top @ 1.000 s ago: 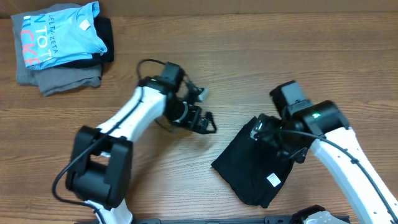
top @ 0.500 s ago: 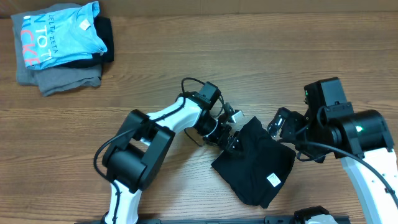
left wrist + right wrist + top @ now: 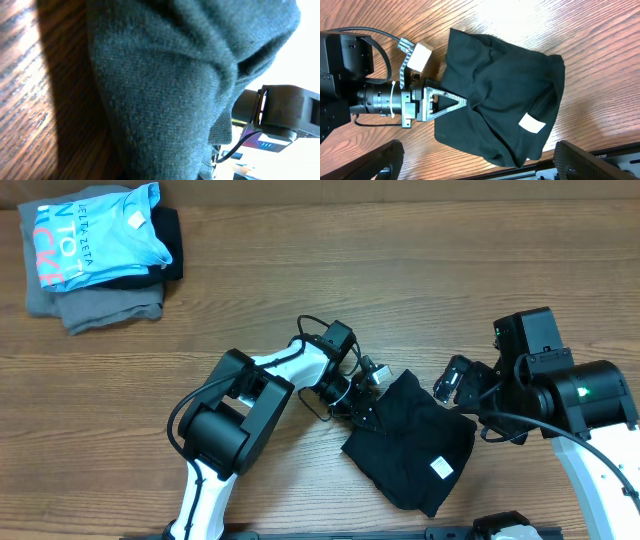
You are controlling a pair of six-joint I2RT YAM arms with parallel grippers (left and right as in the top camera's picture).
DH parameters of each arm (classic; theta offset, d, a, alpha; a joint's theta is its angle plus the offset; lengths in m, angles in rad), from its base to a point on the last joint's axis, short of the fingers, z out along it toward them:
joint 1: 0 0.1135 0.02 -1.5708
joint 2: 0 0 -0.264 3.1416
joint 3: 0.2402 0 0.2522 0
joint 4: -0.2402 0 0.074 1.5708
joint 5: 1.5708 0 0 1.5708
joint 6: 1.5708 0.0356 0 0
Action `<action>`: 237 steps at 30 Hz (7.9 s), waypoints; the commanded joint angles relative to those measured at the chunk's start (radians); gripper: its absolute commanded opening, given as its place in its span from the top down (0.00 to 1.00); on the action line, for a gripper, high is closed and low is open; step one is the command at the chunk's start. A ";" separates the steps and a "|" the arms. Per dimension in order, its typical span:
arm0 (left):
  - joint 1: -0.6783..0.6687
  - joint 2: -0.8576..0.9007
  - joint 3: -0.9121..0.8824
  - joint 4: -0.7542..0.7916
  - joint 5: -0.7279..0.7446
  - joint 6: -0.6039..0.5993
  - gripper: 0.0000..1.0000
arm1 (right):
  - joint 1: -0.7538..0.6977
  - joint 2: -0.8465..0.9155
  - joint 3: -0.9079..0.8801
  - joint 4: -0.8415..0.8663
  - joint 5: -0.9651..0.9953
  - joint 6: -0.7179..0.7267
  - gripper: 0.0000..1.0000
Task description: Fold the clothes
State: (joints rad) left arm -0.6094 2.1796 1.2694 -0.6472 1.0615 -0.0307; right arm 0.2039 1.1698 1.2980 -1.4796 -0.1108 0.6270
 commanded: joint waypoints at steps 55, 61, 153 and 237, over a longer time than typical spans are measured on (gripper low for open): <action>0.897 0.013 1.058 -0.297 -0.715 0.121 0.96 | -0.003 -0.014 0.031 -0.093 0.066 -0.006 0.00; 0.964 0.026 1.058 -0.259 -0.714 0.177 0.96 | -0.003 -0.014 0.031 -0.101 0.065 0.001 0.00; 1.007 0.217 1.114 0.071 -0.872 -0.082 0.52 | -0.003 0.021 0.031 -0.157 0.136 0.039 0.00; 1.003 -1.947 0.124 -1.005 -0.635 -0.097 0.00 | -0.003 -0.637 -0.048 0.083 0.117 0.001 0.00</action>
State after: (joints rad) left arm 0.3923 0.2417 1.3975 -1.6348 0.4324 -0.1097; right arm 0.2035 0.5385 1.2533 -1.4025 0.0044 0.6281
